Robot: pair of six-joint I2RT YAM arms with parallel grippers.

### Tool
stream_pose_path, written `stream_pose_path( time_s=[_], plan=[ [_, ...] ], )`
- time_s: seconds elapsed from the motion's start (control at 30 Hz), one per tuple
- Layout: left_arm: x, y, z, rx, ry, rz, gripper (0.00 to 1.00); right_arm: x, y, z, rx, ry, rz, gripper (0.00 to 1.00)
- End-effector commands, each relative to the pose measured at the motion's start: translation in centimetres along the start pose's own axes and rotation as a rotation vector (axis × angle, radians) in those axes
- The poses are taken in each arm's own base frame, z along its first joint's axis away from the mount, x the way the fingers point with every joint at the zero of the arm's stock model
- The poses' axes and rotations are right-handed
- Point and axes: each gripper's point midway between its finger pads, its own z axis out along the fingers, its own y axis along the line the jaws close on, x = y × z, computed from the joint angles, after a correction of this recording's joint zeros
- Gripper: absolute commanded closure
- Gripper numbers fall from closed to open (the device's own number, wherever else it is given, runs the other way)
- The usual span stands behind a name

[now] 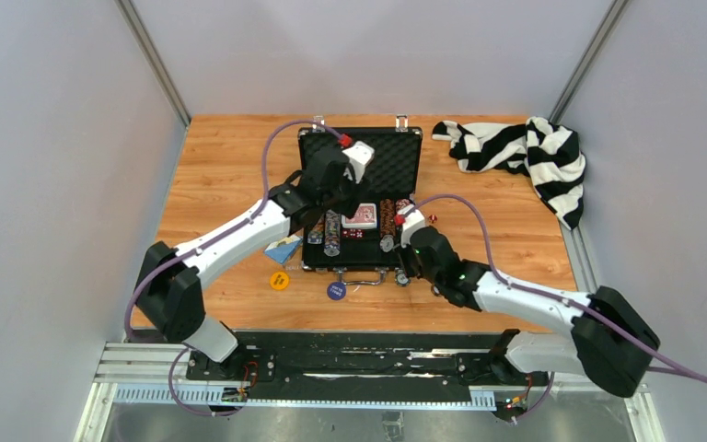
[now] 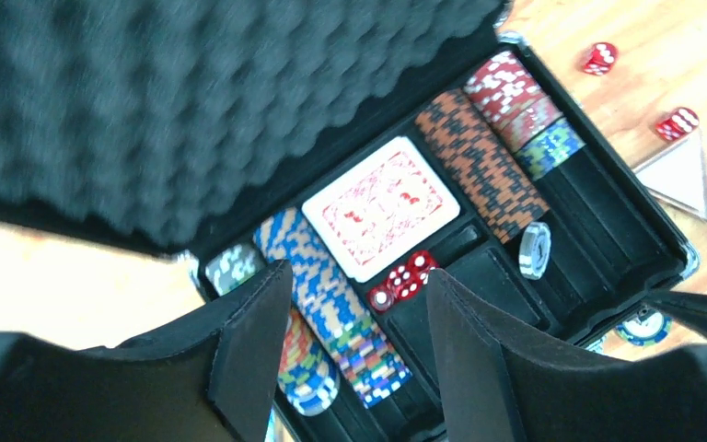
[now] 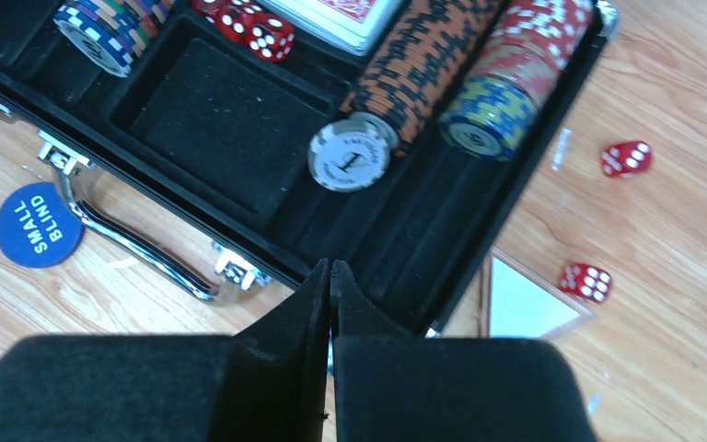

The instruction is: Pack up texas hold em set

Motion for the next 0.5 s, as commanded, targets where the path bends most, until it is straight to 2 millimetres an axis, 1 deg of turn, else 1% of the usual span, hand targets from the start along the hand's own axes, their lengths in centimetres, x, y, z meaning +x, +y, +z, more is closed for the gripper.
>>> stream_pose_path(
  time_s=[0.0,0.03,0.07,0.1,0.2,0.27,0.47],
  plan=[
    [1.7,3.8,-1.7,-0.213,-0.052,-0.273,0.38,-2.0,2.3,1.7,-0.098,-0.017,0.024,0.99],
    [2.7,4.4,-2.3,-0.241,-0.061,-0.317,0.31,-1.8,2.5,2.0,-0.104,-0.007,0.027,0.99],
    [3.2,4.8,-2.8,-0.251,-0.081,-0.360,0.21,-1.6,2.5,2.3,-0.103,0.001,0.027,0.99],
    [3.4,4.9,-3.4,-0.238,-0.103,-0.393,0.15,-1.4,2.5,2.6,-0.098,0.009,0.027,0.99],
    [3.6,5.1,-4.4,-0.208,-0.125,-0.398,0.12,-1.0,2.4,3.4,-0.088,0.029,0.026,0.99],
    [3.9,5.1,-4.8,-0.206,-0.121,-0.387,0.12,-1.1,2.4,3.8,-0.084,0.033,0.027,0.99],
    [5.2,5.2,-4.8,-0.219,-0.107,-0.360,0.11,-0.4,2.0,5.4,-0.058,0.074,0.043,0.99]
  ],
)
